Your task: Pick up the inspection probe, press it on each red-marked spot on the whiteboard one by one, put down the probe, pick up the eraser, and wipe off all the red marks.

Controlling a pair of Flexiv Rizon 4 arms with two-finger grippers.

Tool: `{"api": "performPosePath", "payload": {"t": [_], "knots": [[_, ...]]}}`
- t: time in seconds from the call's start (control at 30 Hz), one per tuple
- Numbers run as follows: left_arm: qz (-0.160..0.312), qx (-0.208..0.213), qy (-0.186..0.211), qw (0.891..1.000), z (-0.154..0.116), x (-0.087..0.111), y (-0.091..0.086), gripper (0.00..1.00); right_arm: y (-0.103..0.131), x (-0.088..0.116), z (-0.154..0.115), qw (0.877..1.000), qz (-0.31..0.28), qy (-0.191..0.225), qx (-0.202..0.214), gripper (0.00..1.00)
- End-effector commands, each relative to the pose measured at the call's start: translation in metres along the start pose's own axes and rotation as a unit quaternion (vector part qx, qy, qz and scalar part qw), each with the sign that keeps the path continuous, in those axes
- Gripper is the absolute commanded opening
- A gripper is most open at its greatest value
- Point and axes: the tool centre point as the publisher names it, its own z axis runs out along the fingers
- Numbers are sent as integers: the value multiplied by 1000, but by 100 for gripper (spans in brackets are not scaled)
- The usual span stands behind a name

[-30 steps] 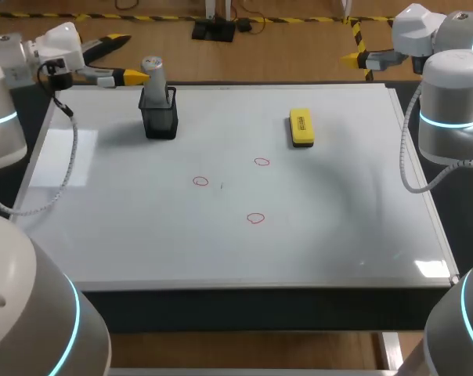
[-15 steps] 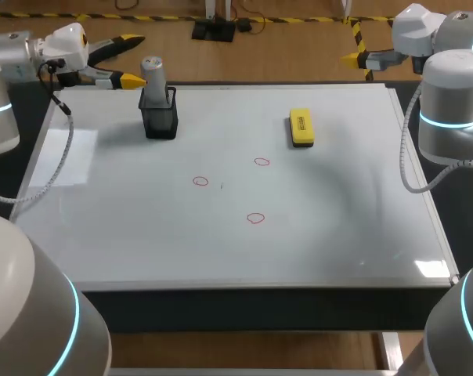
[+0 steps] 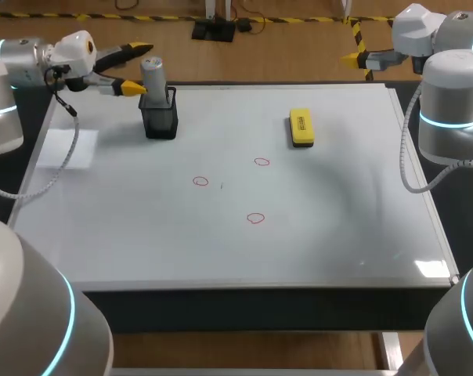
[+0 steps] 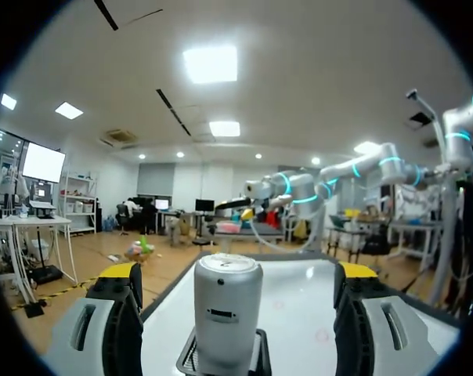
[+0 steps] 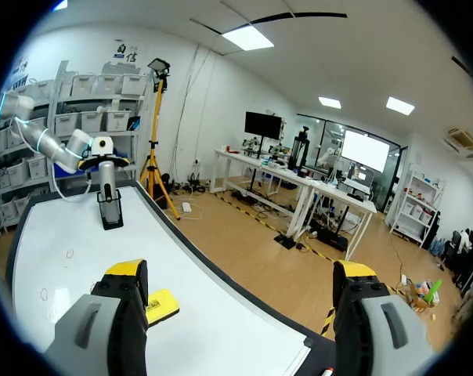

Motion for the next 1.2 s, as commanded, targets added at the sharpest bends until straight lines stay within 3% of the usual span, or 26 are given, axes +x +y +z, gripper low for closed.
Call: {"api": "performPosePath", "payload": {"t": [0.03, 0.63, 1.2], "knots": [[-7, 4, 16, 1000, 3, -9, 13, 100, 0, 0, 0, 1000, 0, 1, 1, 100], [-25, -27, -4, 999, 24, -17, 28, 100, 0, 0, 0, 1000, 0, 1, 1, 100], [-26, -32, -4, 999, 27, -15, 30, 100, 0, 0, 0, 1000, 0, 1, 1, 100]]}}
